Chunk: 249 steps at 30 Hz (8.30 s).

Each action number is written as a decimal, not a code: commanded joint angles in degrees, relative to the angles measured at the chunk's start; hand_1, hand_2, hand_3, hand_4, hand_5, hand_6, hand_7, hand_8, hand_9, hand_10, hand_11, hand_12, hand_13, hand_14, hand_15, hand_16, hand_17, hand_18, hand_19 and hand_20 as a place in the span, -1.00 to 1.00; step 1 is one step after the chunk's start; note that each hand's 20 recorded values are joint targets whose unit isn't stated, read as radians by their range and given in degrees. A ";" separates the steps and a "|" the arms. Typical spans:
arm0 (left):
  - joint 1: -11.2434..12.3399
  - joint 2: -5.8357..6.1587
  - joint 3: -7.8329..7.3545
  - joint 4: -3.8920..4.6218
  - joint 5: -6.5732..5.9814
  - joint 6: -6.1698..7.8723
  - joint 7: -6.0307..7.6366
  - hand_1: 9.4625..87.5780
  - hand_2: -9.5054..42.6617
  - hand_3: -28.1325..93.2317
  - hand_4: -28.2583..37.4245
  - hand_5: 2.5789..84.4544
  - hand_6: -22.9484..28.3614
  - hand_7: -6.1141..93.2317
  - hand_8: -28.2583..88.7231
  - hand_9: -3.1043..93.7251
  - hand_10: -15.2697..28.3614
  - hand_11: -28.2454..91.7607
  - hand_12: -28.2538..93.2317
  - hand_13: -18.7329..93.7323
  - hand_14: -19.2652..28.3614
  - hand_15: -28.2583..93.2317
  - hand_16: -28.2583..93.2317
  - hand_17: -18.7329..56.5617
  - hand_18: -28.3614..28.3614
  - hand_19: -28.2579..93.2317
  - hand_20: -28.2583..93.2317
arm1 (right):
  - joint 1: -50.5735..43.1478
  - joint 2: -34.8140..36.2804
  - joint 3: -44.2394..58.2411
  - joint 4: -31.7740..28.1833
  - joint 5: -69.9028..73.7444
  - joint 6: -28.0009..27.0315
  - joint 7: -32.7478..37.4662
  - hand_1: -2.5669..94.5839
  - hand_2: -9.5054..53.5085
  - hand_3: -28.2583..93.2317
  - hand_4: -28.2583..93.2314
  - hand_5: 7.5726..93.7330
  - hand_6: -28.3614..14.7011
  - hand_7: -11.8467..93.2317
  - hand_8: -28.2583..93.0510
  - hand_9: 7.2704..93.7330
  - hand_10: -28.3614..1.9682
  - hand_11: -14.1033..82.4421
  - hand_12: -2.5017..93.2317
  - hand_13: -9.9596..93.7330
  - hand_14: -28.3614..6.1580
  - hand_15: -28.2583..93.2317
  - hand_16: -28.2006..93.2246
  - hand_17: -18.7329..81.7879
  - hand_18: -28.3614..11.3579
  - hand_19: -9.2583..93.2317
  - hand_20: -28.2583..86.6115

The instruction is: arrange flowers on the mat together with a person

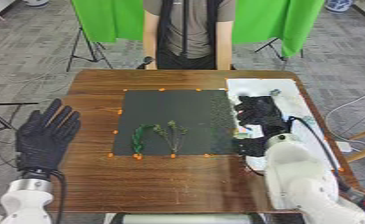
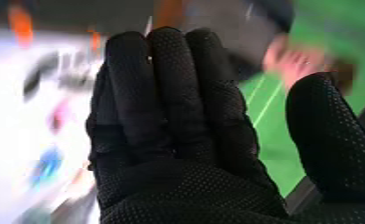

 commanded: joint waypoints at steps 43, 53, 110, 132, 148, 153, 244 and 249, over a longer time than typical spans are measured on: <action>-0.39 2.65 -2.48 -0.61 -1.47 0.92 3.08 -0.63 -0.09 0.71 -1.00 -0.08 0.16 -0.68 -0.67 -0.25 0.30 -0.25 -0.45 -0.24 0.37 -0.13 -0.66 -0.61 0.36 -0.05 -0.40 | -27.31 -2.77 36.85 4.87 41.70 -28.66 -45.24 -0.60 -0.29 0.79 -0.77 -0.16 0.07 -0.55 -0.65 -0.19 -0.28 -0.61 -0.55 -0.19 -0.29 -0.36 -0.13 -0.47 -0.48 -0.10 -0.31; 2.96 0.11 -0.76 -1.97 -6.00 2.23 4.44 -0.63 -0.09 0.71 -1.00 -0.03 0.18 -0.67 -0.67 -0.20 0.31 -0.25 -0.43 -0.22 0.42 -0.09 -0.66 -0.61 0.37 -0.05 -0.40 | -25.16 -2.77 34.94 5.75 41.02 -28.39 -44.84 -0.59 -0.28 0.79 -0.76 -0.16 0.08 -0.54 -0.66 -0.18 -0.27 -0.59 -0.55 -0.18 -0.28 -0.35 -0.12 -0.46 -0.49 -0.09 -0.30; 4.29 -0.52 -3.04 -2.64 -3.73 2.62 3.20 -0.64 -0.08 0.71 -1.00 -0.05 0.20 -0.68 -0.67 -0.24 0.38 -0.24 -0.43 -0.24 0.44 -0.09 -0.66 -0.61 0.38 -0.04 -0.40 | 5.28 12.23 0.78 21.89 -41.14 -31.11 -17.03 -0.21 -1.00 0.78 -0.99 -0.10 0.41 -0.33 -0.76 -0.02 0.35 -0.41 -0.55 -0.20 -0.04 -0.24 -0.14 -0.44 -0.34 0.03 -0.29; 3.83 -0.60 -3.17 -2.55 -4.04 4.49 2.71 -0.63 -0.06 0.70 -1.00 -0.04 0.20 -0.67 -0.67 -0.24 0.38 -0.24 -0.43 -0.26 0.43 -0.09 -0.66 -0.64 0.39 -0.02 -0.39 | 12.90 11.53 -11.89 28.65 -41.11 -30.02 -17.14 0.15 -1.00 0.58 -1.00 0.24 0.64 0.00 -0.67 0.48 0.66 -0.43 -0.39 0.06 0.28 -0.12 -0.12 -0.35 -0.25 0.00 -0.32; 3.55 -0.61 -3.02 -2.20 -4.49 4.64 2.97 -0.64 -0.04 0.70 -1.00 -0.05 0.20 -0.67 -0.67 -0.25 0.38 -0.24 -0.43 -0.27 0.45 -0.07 -0.66 -0.65 0.41 -0.01 -0.39 | 23.24 9.00 -18.33 22.80 -42.50 -19.00 -23.41 0.20 -1.00 0.58 -1.00 0.35 0.68 0.23 -0.55 0.72 0.71 -0.53 -0.07 0.20 0.42 -0.03 -0.04 -0.37 -0.28 -0.09 -0.35; 2.88 -0.57 -2.12 -1.67 -4.30 4.30 2.39 -0.64 -0.04 0.71 -1.00 -0.06 0.19 -0.67 -0.67 -0.26 0.38 -0.24 -0.43 -0.27 0.45 -0.07 -0.66 -0.65 0.42 -0.01 -0.39 | 36.05 2.68 -29.08 24.20 -38.55 -20.21 -29.32 0.19 -1.00 0.59 -1.00 0.35 0.68 0.23 -0.54 0.72 0.71 -0.53 -0.07 0.20 0.43 -0.04 -0.03 -0.37 -0.28 -0.09 -0.35; 0.56 1.28 0.30 -0.68 -2.53 6.12 1.24 -0.65 -0.01 0.70 -1.00 -0.04 0.20 -0.66 -0.68 -0.24 0.38 -0.22 -0.44 -0.24 0.45 -0.04 -0.67 -0.66 0.44 0.01 -0.39 | 41.52 -14.00 -33.68 28.36 -26.92 -34.54 -28.88 -0.03 -1.00 0.77 -1.00 0.04 0.50 -0.24 -0.82 0.16 0.35 -0.39 -0.59 0.03 0.09 -0.10 -0.15 -0.47 -0.41 0.06 -0.43; 1.07 1.01 -0.26 -0.59 -2.54 5.79 1.53 -0.66 -0.01 0.70 -1.00 -0.05 0.19 -0.67 -0.68 -0.25 0.37 -0.23 -0.44 -0.24 0.44 -0.05 -0.67 -0.66 0.43 0.00 -0.39 | 33.61 -5.98 -24.87 20.14 -19.62 -31.91 -28.85 -0.11 -1.00 0.77 -1.00 -0.02 0.42 -0.30 -0.79 0.08 0.23 -0.43 -0.59 -0.01 0.01 -0.10 -0.17 -0.46 -0.41 0.08 -0.42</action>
